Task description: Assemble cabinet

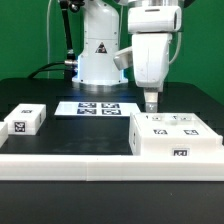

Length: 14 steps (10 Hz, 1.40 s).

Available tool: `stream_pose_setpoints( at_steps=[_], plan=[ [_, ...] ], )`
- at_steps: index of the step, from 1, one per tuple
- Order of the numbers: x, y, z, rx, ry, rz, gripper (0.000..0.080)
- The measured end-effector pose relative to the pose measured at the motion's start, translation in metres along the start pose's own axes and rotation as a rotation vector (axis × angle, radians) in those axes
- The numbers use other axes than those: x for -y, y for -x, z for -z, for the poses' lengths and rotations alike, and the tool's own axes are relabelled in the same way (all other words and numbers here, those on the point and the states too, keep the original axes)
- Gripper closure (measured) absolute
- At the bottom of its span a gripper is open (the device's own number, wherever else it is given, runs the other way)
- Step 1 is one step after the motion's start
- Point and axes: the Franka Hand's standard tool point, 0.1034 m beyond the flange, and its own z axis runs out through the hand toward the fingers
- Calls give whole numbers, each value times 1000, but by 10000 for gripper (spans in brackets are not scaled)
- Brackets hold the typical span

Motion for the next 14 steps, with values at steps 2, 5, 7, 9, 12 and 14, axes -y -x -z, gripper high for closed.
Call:
stream_pose_setpoints(
  at_steps=[2, 5, 7, 9, 12, 14],
  plan=[
    [0, 1, -2, 0, -3, -31, 2],
    [1, 1, -2, -18, 1, -288, 2],
    [13, 10, -3, -66, 34, -579, 2],
    [21, 12, -7, -91, 17, -886, 2],
    [22, 7, -7, -110, -13, -1209, 2],
    [29, -1, -7, -108, -30, -1407, 2]
  ],
)
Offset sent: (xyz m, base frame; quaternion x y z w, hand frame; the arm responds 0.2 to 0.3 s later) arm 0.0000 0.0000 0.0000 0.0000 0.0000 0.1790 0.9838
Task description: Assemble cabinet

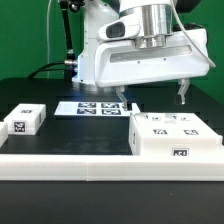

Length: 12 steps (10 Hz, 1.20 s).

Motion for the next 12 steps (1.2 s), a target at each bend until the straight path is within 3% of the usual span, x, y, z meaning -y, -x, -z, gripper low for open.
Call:
stream_pose_setpoints(
  at_steps=[3, 5, 9, 12],
  plan=[
    [27, 16, -4, 14, 27, -206, 2],
    [22, 17, -6, 13, 46, -190, 2],
    [24, 17, -7, 11, 44, -164, 2],
    [39, 20, -6, 25, 57, -5, 2]
  ],
)
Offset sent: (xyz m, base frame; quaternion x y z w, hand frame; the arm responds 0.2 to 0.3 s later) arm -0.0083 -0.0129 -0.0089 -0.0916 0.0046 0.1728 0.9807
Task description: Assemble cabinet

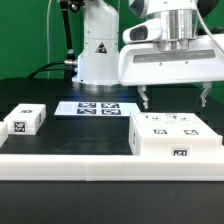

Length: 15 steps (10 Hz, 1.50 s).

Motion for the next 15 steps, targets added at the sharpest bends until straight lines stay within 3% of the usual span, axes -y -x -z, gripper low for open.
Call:
stream_pose_setpoints(
  at_steps=[1, 3, 8, 13, 15],
  plan=[
    [0, 1, -2, 2, 8, 38, 2],
    [-17, 1, -8, -17, 11, 25, 2],
    [-13, 2, -9, -22, 9, 77, 2],
    [-19, 20, -25, -21, 19, 215, 2],
    [-21, 19, -31, -47, 16, 168, 2]
  ],
)
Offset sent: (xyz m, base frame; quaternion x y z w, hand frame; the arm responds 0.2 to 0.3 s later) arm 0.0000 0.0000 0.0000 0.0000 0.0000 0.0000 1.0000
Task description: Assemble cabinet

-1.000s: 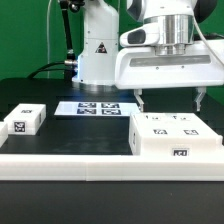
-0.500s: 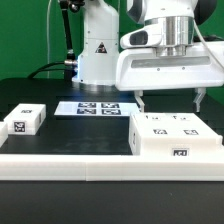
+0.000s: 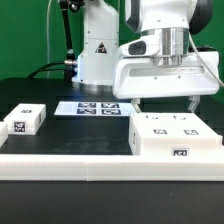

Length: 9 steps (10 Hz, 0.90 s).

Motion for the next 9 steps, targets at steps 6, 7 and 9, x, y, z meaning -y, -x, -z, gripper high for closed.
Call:
stream_pose_setpoints(
  at_steps=[6, 7, 9],
  plan=[
    [-4, 1, -8, -12, 4, 3, 2],
    [-11, 4, -14, -5, 9, -14, 2],
    [-11, 8, -21, -8, 11, -21, 2]
  ],
)
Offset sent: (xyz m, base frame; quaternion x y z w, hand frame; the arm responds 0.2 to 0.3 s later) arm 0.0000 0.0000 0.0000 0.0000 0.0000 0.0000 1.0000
